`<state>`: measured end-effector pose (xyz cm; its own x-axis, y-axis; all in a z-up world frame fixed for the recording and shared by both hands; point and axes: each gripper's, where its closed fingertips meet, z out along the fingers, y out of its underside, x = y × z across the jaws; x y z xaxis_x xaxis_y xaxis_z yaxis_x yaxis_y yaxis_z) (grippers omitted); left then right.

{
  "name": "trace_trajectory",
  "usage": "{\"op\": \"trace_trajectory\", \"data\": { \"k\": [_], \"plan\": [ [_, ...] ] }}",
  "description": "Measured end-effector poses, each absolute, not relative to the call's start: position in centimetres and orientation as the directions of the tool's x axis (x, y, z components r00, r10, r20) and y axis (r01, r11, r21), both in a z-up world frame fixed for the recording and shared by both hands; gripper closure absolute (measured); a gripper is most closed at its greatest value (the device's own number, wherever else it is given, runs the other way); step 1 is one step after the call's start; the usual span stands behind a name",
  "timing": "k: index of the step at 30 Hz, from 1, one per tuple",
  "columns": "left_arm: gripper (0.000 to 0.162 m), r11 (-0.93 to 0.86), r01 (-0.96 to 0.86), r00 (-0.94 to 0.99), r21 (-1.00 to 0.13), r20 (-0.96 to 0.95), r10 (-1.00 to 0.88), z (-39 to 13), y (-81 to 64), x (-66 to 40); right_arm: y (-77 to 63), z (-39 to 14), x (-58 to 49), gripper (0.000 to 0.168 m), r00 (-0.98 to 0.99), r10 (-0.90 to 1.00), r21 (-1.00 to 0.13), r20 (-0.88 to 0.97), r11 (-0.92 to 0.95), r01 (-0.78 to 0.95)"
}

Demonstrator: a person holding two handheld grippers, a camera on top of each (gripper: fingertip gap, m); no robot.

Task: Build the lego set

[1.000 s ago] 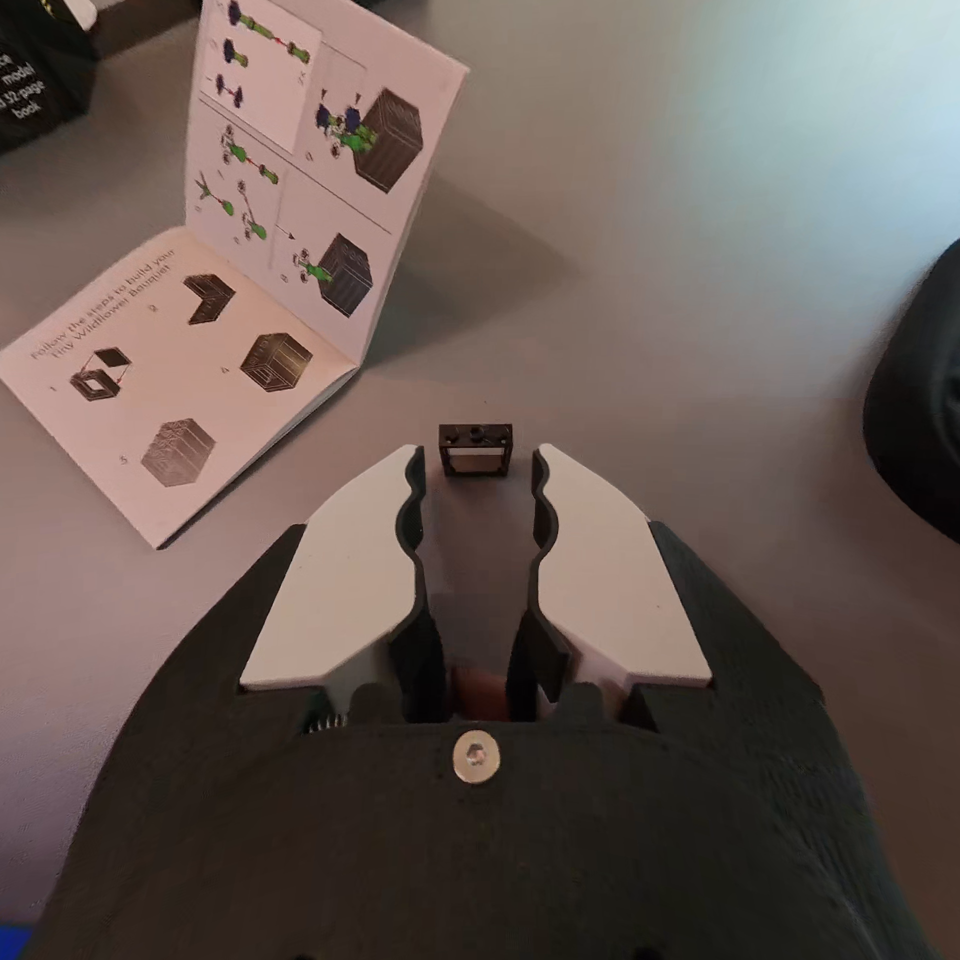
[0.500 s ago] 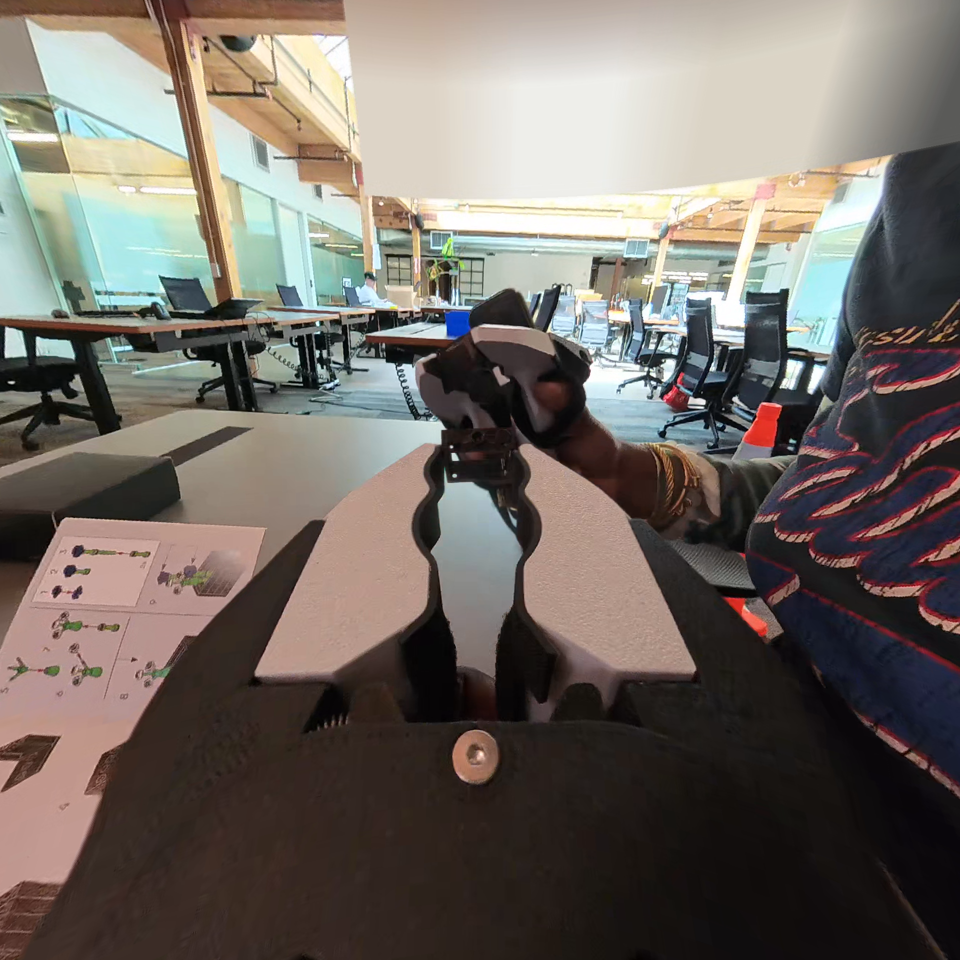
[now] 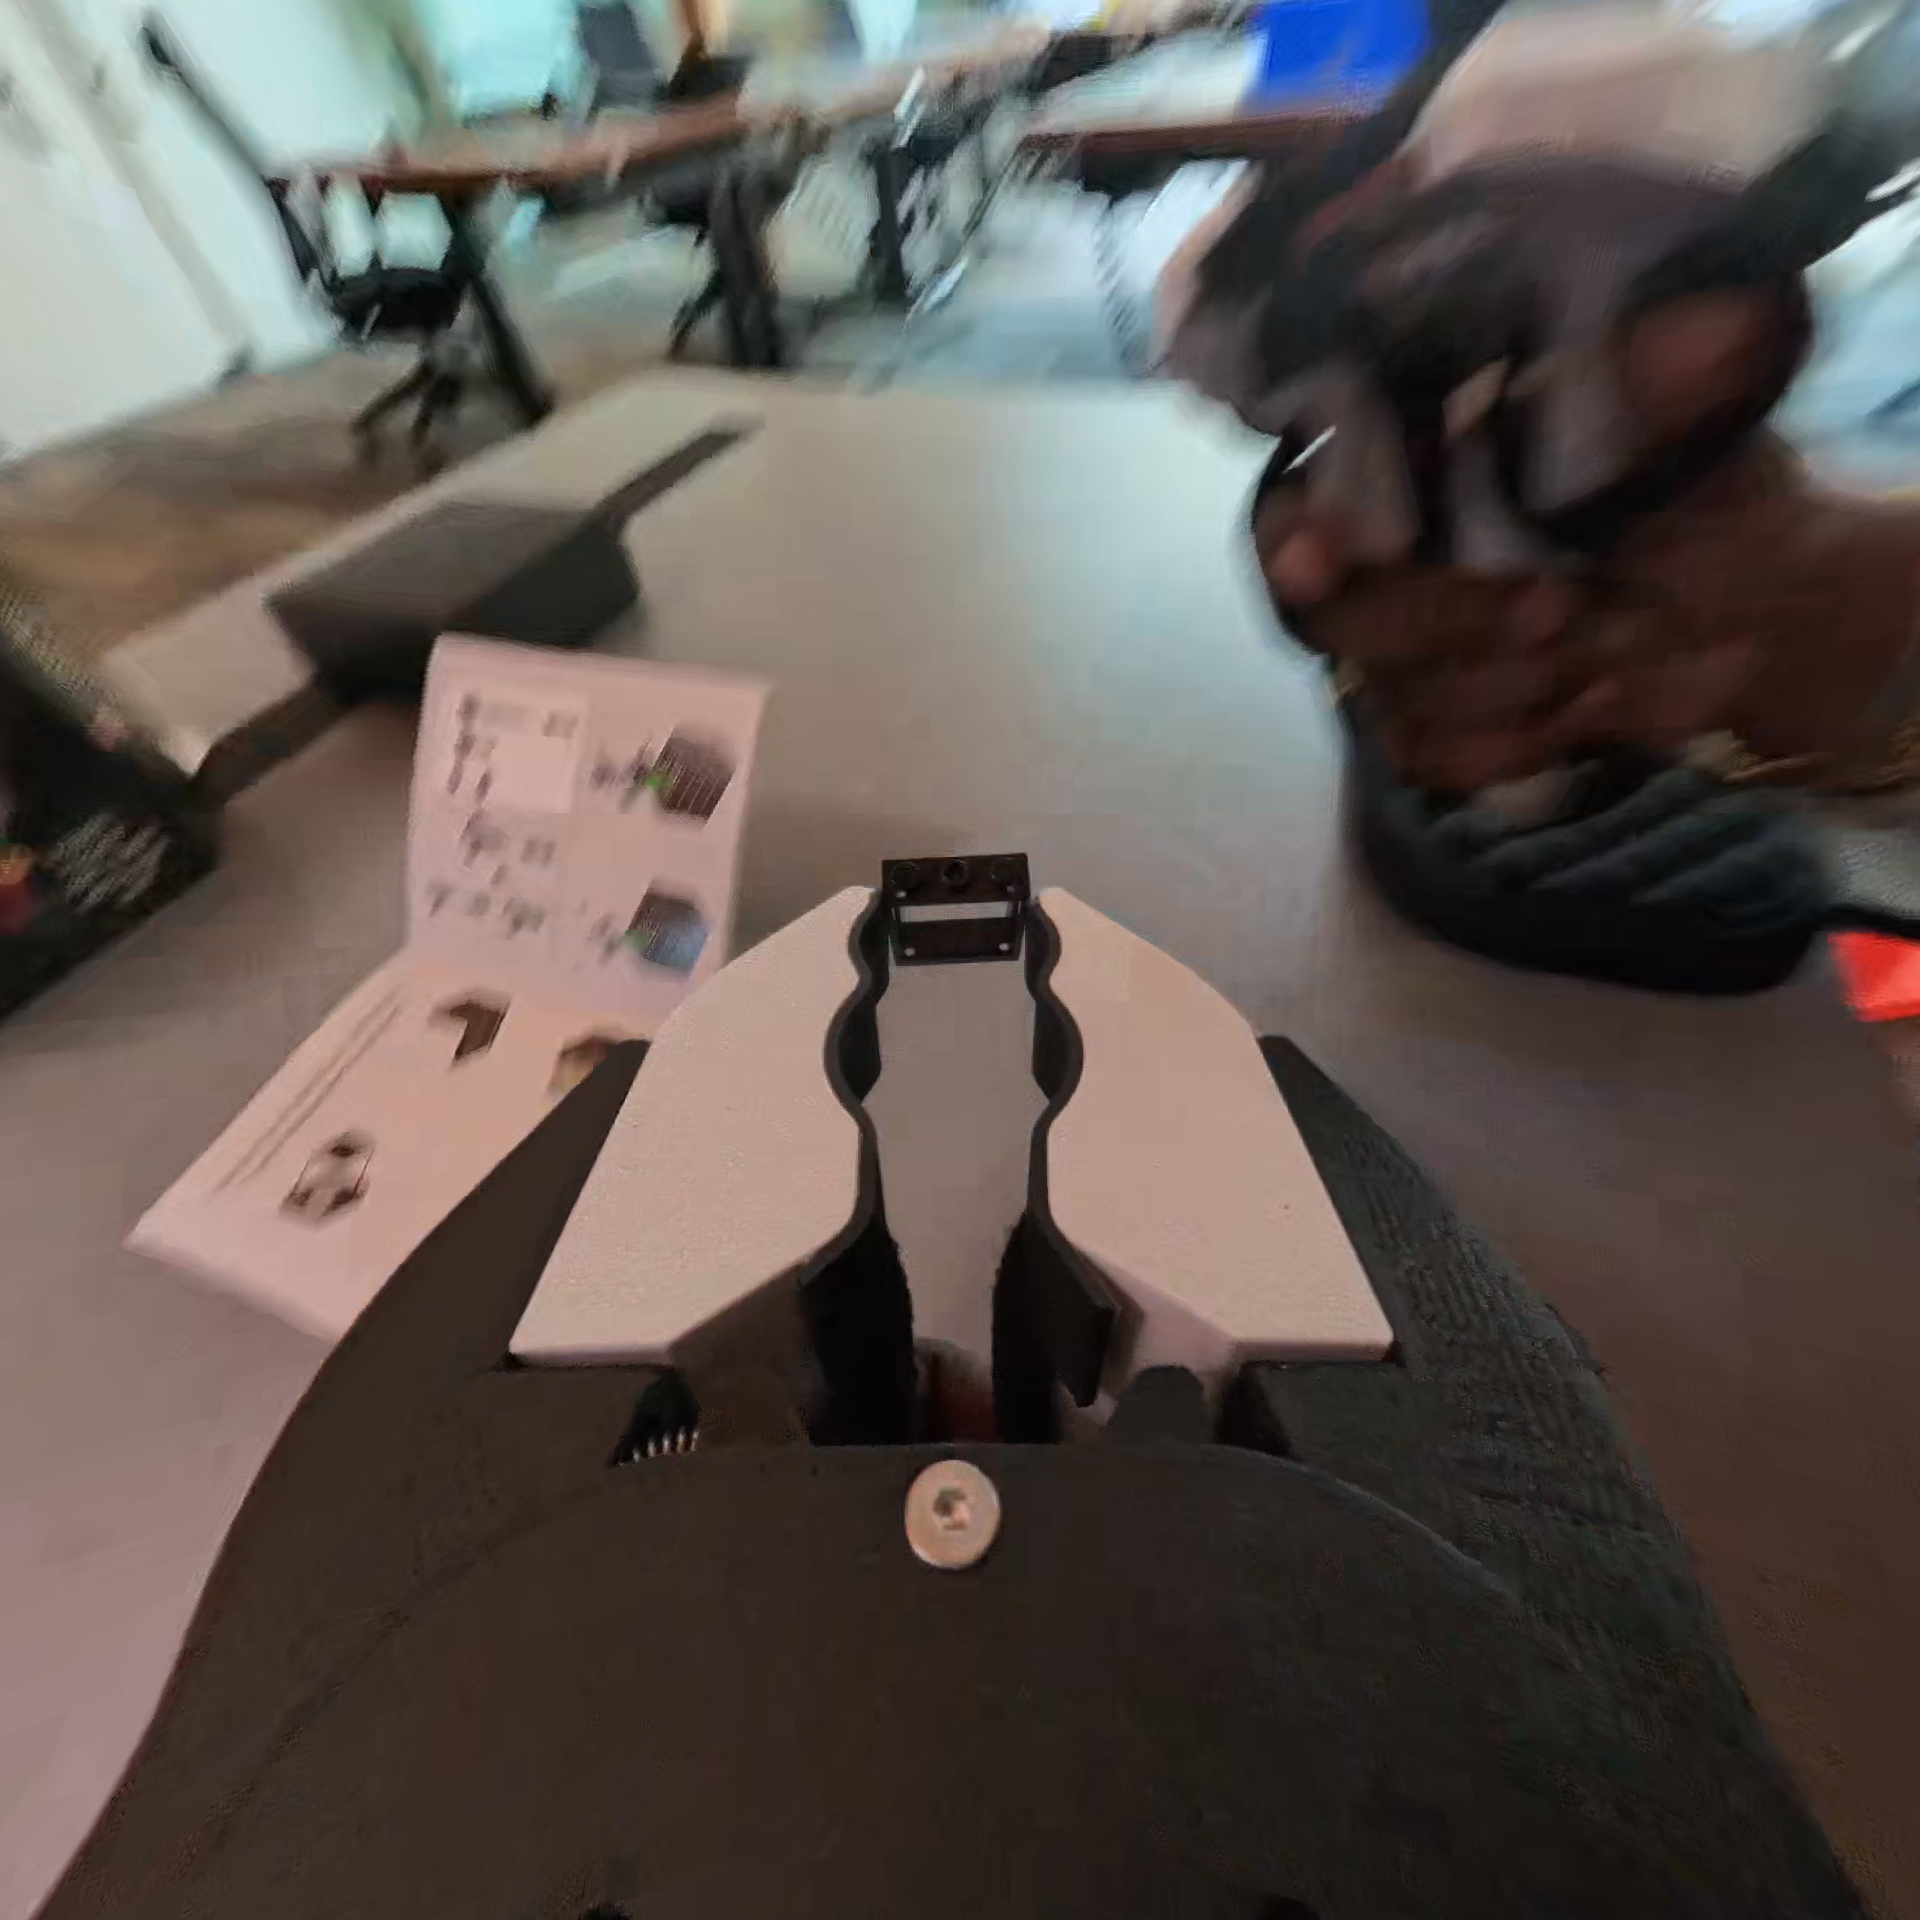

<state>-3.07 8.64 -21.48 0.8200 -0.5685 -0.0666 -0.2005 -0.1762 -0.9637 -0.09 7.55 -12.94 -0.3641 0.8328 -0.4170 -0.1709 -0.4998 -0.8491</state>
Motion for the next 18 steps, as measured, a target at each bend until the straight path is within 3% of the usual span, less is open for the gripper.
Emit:
{"op": "trace_trajectory", "data": {
  "k": [5,18],
  "plan": [
    [0.137,-0.487,-0.214,0.907,-0.847,0.013,-0.420,-27.3,10.2,-4.2,8.2,-13.1,0.2,0.146,-0.311,0.868,-0.875,-0.387,-0.452,-0.175],
    [0.131,-0.597,-0.241,0.950,-0.765,-0.061,-0.306,-29.8,10.6,-5.0,9.0,-12.9,1.0,0.146,-0.294,0.880,-0.875,-0.373,-0.439,-0.203]
  ]
}}
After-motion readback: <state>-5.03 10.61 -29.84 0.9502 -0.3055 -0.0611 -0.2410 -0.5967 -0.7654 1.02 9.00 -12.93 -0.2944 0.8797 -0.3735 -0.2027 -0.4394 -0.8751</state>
